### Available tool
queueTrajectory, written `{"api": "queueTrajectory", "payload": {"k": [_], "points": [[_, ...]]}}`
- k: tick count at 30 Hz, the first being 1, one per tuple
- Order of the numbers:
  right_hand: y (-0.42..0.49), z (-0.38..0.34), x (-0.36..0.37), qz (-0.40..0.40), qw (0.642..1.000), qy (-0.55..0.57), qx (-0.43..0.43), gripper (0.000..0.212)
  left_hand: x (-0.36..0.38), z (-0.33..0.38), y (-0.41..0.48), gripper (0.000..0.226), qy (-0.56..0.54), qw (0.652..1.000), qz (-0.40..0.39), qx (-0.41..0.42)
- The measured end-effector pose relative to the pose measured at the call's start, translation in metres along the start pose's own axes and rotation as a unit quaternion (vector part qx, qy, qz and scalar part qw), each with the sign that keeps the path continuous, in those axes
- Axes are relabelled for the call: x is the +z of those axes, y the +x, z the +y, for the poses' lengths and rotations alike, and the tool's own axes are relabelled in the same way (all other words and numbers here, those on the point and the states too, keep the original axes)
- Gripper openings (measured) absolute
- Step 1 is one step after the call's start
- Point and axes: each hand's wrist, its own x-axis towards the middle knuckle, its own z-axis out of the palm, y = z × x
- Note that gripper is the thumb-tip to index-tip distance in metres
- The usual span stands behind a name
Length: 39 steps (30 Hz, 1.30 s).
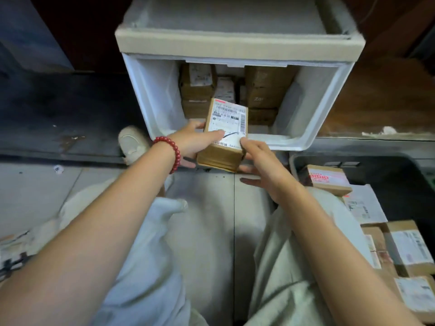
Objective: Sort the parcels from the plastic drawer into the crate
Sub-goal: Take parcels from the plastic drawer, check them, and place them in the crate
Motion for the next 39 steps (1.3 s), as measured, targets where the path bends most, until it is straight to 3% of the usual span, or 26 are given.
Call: {"api": "queueTrajectory", "payload": {"k": [4,9,15,18,21,23,29,34,39], "points": [[-0.005,0.002,0.009,0.011,1.000,0.006,-0.003,0.037,0.010,0.004,-0.007,0.060,0.145,0.981,0.105,0.073],[0.002,-0.008,0.008,0.055,0.998,0.035,0.003,0.010,0.025,0.006,-0.006,0.039,0.009,0.986,0.140,0.086],[0.007,-0.007,0.011,0.074,0.997,0.026,0.013,0.021,0.033,0.002,-0.005,0.035,0.003,0.986,0.149,0.071],[0.010,-0.008,0.007,0.080,0.996,0.041,0.003,0.025,0.030,-0.003,-0.002,0.054,0.000,0.990,0.134,0.054],[0.013,-0.008,0.004,0.086,0.995,0.058,-0.001,0.029,0.026,-0.005,-0.004,0.100,-0.067,0.992,0.099,0.033],[0.015,-0.007,0.003,0.065,0.996,0.055,-0.002,0.034,0.024,-0.007,-0.003,0.116,-0.072,0.991,0.111,0.031],[0.018,-0.005,0.004,0.020,0.999,0.049,-0.006,0.033,0.023,-0.008,-0.005,0.093,-0.002,0.984,0.138,0.114],[0.022,-0.003,-0.001,0.052,0.994,0.077,-0.048,0.042,0.017,0.002,-0.011,0.064,-0.046,0.981,0.167,0.092],[0.016,-0.009,-0.003,0.031,0.982,0.182,-0.030,0.029,0.019,0.000,-0.005,0.069,-0.034,0.980,0.168,0.098]]}}
